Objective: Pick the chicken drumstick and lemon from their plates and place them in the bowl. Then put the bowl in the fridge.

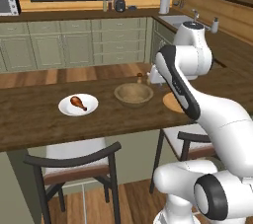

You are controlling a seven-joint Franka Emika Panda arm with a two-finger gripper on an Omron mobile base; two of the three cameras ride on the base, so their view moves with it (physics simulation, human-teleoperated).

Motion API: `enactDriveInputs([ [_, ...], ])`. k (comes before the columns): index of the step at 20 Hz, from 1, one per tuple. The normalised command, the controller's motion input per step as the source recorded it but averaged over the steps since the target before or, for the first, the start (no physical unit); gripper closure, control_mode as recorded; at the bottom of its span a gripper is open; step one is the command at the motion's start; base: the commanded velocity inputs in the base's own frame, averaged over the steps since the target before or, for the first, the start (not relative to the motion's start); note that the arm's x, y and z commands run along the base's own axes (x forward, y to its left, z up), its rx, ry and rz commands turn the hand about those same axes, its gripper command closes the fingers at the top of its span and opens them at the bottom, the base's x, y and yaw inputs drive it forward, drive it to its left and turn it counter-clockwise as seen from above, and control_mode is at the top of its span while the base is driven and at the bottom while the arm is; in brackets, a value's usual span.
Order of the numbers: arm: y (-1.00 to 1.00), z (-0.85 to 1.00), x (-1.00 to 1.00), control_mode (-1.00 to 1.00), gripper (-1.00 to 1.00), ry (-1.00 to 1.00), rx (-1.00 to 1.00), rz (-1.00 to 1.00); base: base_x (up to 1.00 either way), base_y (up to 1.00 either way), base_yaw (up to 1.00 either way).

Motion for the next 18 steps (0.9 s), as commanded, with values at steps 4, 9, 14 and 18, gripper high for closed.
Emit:
enactDriveInputs([
  [4,0.00,0.00,0.00,1.00,-1.00,0.00,0.00,0.00,0.74,0.04,-0.02],
  [9,-0.17,0.00,0.69,-1.00,-1.00,0.06,0.00,0.00,0.00,0.00,0.00],
  [14,-0.59,-0.07,0.99,-1.00,-1.00,0.17,0.02,-0.01,0.00,0.00,0.00],
  [18,-0.93,-0.84,1.00,-1.00,-1.00,0.23,0.00,-0.19,0.00,0.00,0.00],
])
